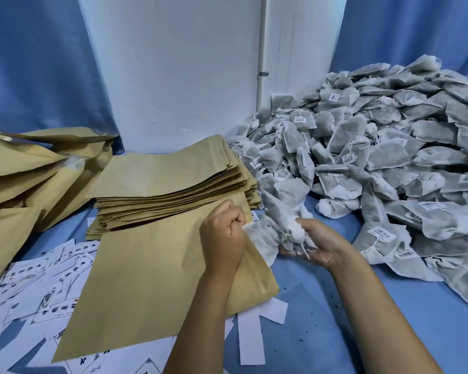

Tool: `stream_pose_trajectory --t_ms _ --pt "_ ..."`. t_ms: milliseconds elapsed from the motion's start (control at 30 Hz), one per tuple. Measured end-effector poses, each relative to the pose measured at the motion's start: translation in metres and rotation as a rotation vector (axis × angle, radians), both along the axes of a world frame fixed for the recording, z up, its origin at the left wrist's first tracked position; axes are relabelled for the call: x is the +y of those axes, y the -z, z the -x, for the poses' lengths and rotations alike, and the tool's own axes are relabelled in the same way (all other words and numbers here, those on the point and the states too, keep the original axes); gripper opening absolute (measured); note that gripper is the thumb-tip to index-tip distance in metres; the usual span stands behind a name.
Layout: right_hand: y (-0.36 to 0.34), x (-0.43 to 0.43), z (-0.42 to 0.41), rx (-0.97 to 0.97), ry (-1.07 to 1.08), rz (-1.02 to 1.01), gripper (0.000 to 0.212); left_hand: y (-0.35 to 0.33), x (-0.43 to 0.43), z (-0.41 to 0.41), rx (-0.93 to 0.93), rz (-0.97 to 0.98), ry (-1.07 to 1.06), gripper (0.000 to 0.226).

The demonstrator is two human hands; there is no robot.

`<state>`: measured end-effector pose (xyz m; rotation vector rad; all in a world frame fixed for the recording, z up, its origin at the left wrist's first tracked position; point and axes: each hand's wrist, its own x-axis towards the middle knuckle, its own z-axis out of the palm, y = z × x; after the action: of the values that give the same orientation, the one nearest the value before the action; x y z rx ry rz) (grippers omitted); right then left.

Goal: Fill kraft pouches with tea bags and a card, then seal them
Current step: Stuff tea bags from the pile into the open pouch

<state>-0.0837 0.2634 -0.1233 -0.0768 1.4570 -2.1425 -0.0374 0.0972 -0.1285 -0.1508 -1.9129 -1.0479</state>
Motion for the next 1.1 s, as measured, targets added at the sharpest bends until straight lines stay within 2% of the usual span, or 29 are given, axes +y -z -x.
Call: stream_pose_trajectory --t_ms 100,167,233,400,500,567,600,667,700,767,867,933,1000,1100 --pt "-0.001 -0.015 -0.010 0.219 -0.080 0.018 0.023 0.003 0.006 -0.001 0.006 0.053 0.019 0.022" --pt "-0.003 -0.022 -0.015 0.256 -0.221 -0.025 0.026 0.003 0.005 0.000 0.022 0.006 0.036 0.025" --pt "-0.002 -0.029 -0.020 0.274 -0.294 -0.144 0.018 0.002 0.004 -0.001 0.032 -0.001 0.038 0.021" --pt "0.004 -0.058 -0.026 0.562 -0.155 -0.585 0.018 0.000 0.004 -0.003 0.061 0.068 0.020 0.015" --pt "0.003 -0.063 -0.026 0.612 -0.171 -0.626 0.011 -0.002 0.001 -0.005 0.062 0.067 0.026 0.014" --pt "-0.001 -0.059 -0.027 0.564 -0.168 -0.514 0.011 -0.004 0.000 -0.005 0.057 0.074 0.022 0.015" --pt "-0.004 -0.054 -0.028 0.476 -0.203 -0.342 0.020 -0.005 0.000 -0.005 0.060 0.075 0.017 0.016" --pt "-0.012 -0.040 -0.028 0.230 -0.334 0.171 0.035 -0.007 -0.002 -0.004 0.072 0.054 0.007 0.020" --pt "-0.016 -0.032 -0.027 0.147 -0.374 0.361 0.042 -0.008 -0.002 -0.004 0.075 0.039 0.003 0.021" --pt "-0.019 -0.024 -0.025 0.129 -0.367 0.463 0.052 -0.009 0.000 -0.005 0.075 0.045 -0.007 0.022" --pt "-0.013 -0.035 -0.029 0.216 -0.350 0.265 0.040 -0.013 0.006 -0.009 0.091 0.093 0.000 0.018" --pt "-0.005 -0.049 -0.036 0.303 -0.302 -0.035 0.021 -0.015 0.009 -0.009 0.126 0.197 0.032 0.011" --pt "0.002 -0.059 -0.040 0.425 -0.248 -0.303 0.018 -0.016 0.010 -0.008 0.119 0.324 0.035 0.005" --pt "0.001 -0.064 -0.041 0.527 -0.268 -0.471 0.014 -0.012 0.005 -0.007 0.078 0.258 0.041 0.008"
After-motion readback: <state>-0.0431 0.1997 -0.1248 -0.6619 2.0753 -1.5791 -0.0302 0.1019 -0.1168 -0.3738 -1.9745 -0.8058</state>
